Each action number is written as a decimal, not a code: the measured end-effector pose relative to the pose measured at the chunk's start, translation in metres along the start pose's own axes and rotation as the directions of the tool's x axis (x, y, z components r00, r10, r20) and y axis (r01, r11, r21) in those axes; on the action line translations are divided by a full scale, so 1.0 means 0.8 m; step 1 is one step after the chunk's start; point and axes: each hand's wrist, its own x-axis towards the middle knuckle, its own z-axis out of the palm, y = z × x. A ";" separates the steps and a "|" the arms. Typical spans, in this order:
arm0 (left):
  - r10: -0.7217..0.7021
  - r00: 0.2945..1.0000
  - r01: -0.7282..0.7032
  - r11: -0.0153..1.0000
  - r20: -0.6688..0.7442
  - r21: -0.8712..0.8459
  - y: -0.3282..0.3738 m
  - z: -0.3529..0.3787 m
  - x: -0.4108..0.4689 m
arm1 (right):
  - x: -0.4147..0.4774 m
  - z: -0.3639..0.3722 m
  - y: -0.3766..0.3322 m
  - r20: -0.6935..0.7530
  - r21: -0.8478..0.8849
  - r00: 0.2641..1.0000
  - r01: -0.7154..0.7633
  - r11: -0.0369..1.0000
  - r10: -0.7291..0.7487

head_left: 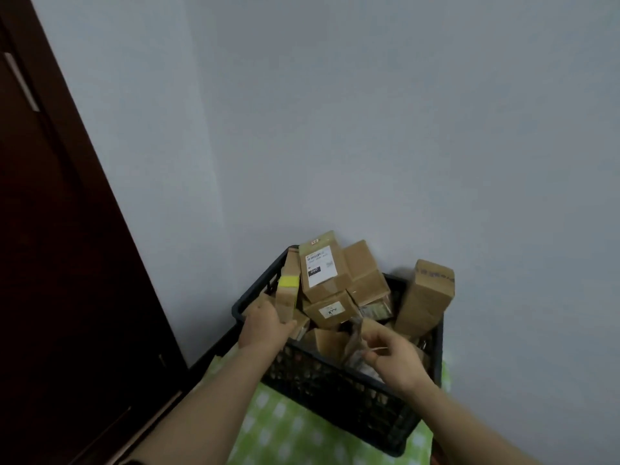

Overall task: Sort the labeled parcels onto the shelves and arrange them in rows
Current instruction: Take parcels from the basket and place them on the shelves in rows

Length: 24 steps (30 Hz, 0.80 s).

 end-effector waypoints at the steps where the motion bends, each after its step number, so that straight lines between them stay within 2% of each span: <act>1: -0.017 1.000 0.017 1.000 -0.004 0.006 0.001 0.004 0.020 | 0.017 0.003 -0.005 0.005 0.023 1.000 -0.012 1.000 0.012; 4: -0.067 0.998 0.067 0.997 -0.013 0.045 0.002 0.016 0.071 | 0.060 0.011 -0.018 0.026 0.055 0.999 -0.031 0.998 0.030; 9: -0.064 0.998 0.058 0.983 0.029 0.173 0.013 0.036 0.124 | 0.109 0.019 -0.018 0.048 0.100 0.996 -0.080 0.992 0.076; 13: -0.064 0.998 0.068 0.981 -0.028 0.183 0.020 0.037 0.129 | 0.125 0.018 -0.009 0.089 0.128 0.991 -0.114 0.985 0.103; 18: -0.182 0.978 0.182 0.983 -0.100 -0.010 0.022 0.004 0.116 | 0.127 0.015 -0.004 0.138 0.176 0.986 -0.117 0.977 0.094; 20: -0.259 0.961 0.240 0.957 -0.102 -0.166 0.023 -0.012 0.095 | 0.122 0.011 -0.004 0.162 0.191 0.985 -0.091 0.977 0.060; 22: -0.346 0.932 0.281 0.879 -0.110 -0.386 0.022 -0.026 0.066 | 0.112 0.007 -0.005 0.205 0.192 0.979 -0.058 0.980 0.018; 24: -0.426 0.897 0.273 0.743 -0.117 -0.611 0.022 -0.037 0.026 | 0.101 0.001 -0.005 0.240 0.172 0.970 -0.018 0.985 -0.024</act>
